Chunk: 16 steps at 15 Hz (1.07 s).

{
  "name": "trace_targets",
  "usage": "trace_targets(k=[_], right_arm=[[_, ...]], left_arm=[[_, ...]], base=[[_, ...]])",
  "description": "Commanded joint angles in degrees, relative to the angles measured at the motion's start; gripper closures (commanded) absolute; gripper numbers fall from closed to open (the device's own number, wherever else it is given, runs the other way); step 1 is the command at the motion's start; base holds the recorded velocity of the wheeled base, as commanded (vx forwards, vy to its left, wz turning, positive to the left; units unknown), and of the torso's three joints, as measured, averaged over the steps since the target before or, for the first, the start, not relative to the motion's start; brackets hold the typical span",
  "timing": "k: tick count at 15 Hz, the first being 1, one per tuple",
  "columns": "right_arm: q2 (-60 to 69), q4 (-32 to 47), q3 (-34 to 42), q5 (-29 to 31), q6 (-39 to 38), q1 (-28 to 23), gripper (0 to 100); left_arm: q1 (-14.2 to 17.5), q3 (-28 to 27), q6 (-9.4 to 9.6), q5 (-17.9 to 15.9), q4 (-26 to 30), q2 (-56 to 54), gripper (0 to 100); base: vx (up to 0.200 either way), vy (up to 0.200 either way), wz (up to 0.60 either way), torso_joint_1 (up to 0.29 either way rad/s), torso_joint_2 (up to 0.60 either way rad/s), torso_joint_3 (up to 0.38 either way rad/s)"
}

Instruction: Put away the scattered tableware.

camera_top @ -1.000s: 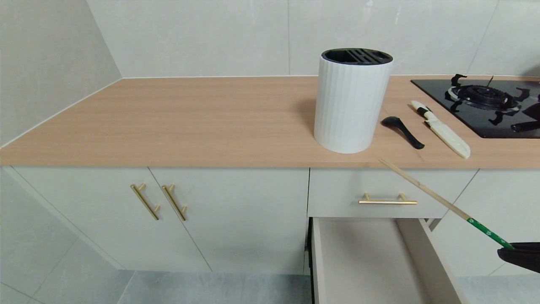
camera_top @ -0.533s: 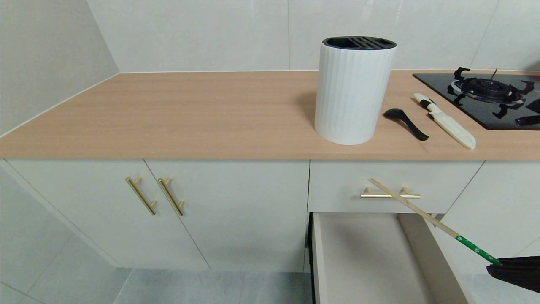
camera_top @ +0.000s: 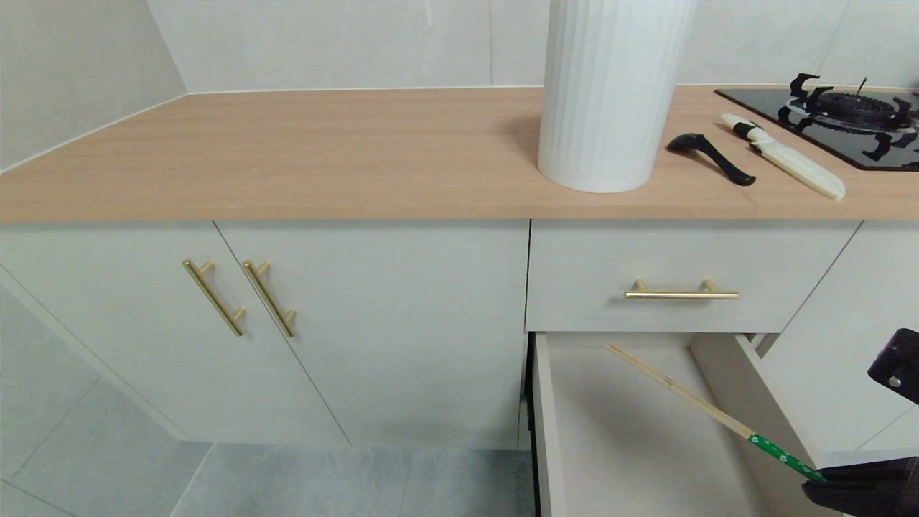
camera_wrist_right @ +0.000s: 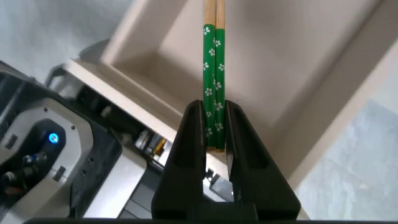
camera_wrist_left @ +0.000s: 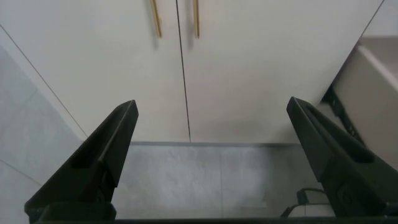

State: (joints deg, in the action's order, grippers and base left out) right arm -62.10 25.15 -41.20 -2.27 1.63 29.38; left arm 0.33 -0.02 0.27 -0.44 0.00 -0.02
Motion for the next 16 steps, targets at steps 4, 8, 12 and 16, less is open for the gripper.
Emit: trace_targets(k=[4, 8, 12, 16], right_arm=[[-4.26, -3.62, 2.53, 0.07, -0.05, -0.02, 100], [-5.23, -4.67, 2.80, 0.16, -0.05, -0.02, 100], [-10.32, -5.64, 2.62, 0.69, -0.40, -0.02, 100], [-24.30, -6.08, -2.65, 0.86, -12.09, 1.12, 100]], left_arm=[[0.02, 0.02, 0.00, 0.00, 0.00, 0.02, 0], [0.02, 0.02, 0.00, 0.00, 0.00, 0.02, 0], [0.02, 0.02, 0.00, 0.00, 0.00, 0.02, 0], [0.02, 0.02, 0.00, 0.00, 0.00, 0.02, 0]], base=[[0.000, 0.000, 0.00, -0.162, 0.41, 0.245], [0.000, 0.000, 0.00, -0.031, 0.08, 0.049], [0.000, 0.000, 0.00, 0.000, 0.00, 0.000], [0.000, 0.000, 0.00, 0.000, 0.00, 0.000]])
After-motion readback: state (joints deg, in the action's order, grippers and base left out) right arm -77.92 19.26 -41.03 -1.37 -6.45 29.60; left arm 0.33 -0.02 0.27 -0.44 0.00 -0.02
